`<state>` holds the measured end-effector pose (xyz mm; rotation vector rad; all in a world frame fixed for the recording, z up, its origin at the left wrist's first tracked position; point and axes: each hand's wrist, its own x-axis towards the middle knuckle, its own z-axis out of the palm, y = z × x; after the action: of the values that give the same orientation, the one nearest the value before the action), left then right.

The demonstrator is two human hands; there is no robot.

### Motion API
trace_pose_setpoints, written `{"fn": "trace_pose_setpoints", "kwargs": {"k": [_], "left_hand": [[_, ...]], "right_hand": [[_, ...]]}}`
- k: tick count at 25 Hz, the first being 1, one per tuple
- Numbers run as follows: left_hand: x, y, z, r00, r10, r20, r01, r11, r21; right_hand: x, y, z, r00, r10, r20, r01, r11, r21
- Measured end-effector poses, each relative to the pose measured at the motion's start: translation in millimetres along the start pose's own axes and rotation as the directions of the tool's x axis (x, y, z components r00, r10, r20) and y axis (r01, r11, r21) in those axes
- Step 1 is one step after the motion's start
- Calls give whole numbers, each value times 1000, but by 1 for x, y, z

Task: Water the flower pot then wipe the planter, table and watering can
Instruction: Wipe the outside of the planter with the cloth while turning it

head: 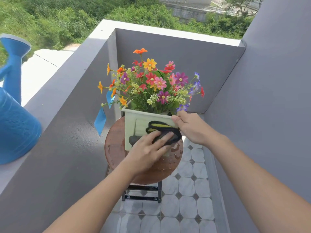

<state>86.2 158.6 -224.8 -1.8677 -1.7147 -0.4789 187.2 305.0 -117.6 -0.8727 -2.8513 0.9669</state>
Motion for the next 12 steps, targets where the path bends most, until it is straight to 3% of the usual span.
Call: {"fn": "trace_pose_setpoints", "kwargs": {"k": [2, 4, 9, 12], "left_hand": [[-16, 6, 6, 972, 196, 127, -196, 980, -14], [-20, 0, 1, 940, 300, 164, -302, 953, -16], [9, -26, -14, 960, 265, 88, -265, 964, -11], [-18, -17, -5, 829, 493, 265, -514, 858, 12]], "right_hand": [[-1, 1, -1, 1000, 5, -4, -5, 1000, 3], [-1, 2, -1, 1000, -7, -6, 7, 1000, -5], [5, 2, -1, 999, -38, -6, 38, 998, -41], [3, 3, -1, 999, -38, -8, 38, 999, -29]]}}
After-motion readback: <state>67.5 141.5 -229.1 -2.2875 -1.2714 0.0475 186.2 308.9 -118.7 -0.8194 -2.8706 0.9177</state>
